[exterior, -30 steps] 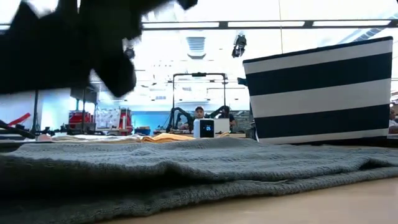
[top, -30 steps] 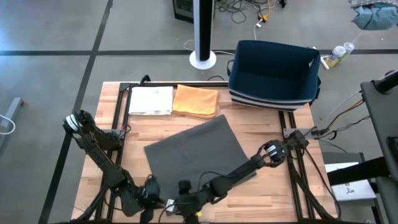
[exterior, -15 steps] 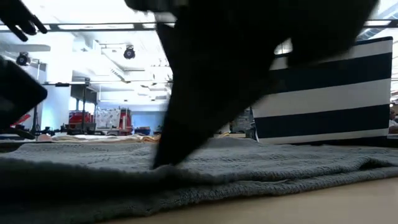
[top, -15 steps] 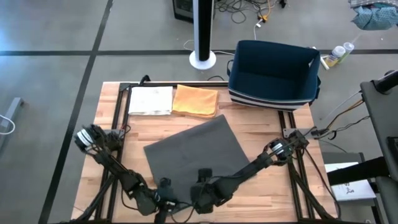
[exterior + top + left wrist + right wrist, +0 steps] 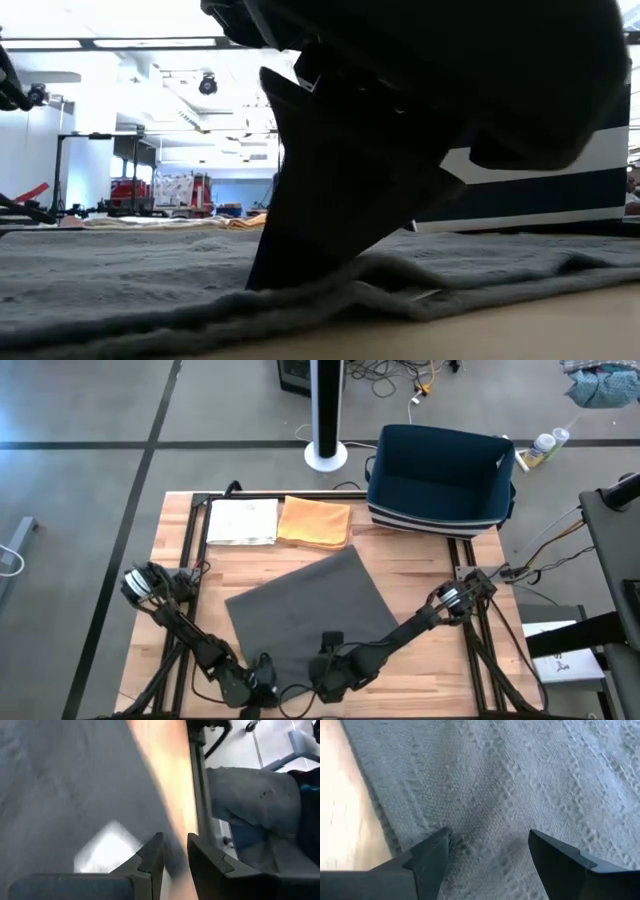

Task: Fold towel
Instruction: Fold the black towel

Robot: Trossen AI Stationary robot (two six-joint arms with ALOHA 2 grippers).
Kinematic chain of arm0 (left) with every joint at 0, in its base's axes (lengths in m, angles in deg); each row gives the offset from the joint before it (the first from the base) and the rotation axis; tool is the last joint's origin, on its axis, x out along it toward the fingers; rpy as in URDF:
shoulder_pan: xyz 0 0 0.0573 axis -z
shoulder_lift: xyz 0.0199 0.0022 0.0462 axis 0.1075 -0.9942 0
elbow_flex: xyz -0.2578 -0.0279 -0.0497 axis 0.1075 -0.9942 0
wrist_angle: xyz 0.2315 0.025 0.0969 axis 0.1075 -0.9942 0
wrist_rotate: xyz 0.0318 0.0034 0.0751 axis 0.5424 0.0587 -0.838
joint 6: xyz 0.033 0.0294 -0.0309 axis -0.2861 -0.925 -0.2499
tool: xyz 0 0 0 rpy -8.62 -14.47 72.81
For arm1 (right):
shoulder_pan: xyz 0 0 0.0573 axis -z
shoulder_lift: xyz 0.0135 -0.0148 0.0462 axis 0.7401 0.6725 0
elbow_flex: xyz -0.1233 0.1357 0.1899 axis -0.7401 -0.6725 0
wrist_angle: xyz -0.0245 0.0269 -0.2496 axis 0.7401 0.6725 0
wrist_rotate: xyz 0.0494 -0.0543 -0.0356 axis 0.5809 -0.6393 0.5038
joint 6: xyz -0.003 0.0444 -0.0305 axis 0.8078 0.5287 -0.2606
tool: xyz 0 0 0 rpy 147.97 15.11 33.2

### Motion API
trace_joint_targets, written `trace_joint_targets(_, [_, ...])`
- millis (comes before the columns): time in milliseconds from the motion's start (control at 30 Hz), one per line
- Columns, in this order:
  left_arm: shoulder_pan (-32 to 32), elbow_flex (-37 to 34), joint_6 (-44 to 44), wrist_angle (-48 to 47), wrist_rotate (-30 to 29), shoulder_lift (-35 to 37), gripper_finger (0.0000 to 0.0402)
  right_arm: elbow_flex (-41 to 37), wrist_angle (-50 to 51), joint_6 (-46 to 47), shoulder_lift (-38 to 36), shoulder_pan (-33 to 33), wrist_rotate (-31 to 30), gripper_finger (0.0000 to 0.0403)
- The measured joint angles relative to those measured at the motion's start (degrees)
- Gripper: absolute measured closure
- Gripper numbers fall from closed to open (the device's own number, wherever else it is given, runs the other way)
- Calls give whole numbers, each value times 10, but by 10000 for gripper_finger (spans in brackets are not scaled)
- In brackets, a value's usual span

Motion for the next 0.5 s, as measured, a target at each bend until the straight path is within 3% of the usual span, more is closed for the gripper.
trace_joint_targets(133, [5, 1, 6, -52, -1, 53, 325, -5, 22, -12, -35, -15, -37, 143])
trace_joint_targets(233, [9, 0, 7, -88, -38, 70, 325, -16, 48, 2, -73, -27, -50, 144])
trace_joint_targets(367, [5, 1, -21, -70, -117, 67, 325, -60, 64, 38, -93, -36, -53, 140])
trace_joint_targets(500, [-14, 1, -57, -12, -137, 32, 325, -124, 63, 104, -121, -39, -52, 133])
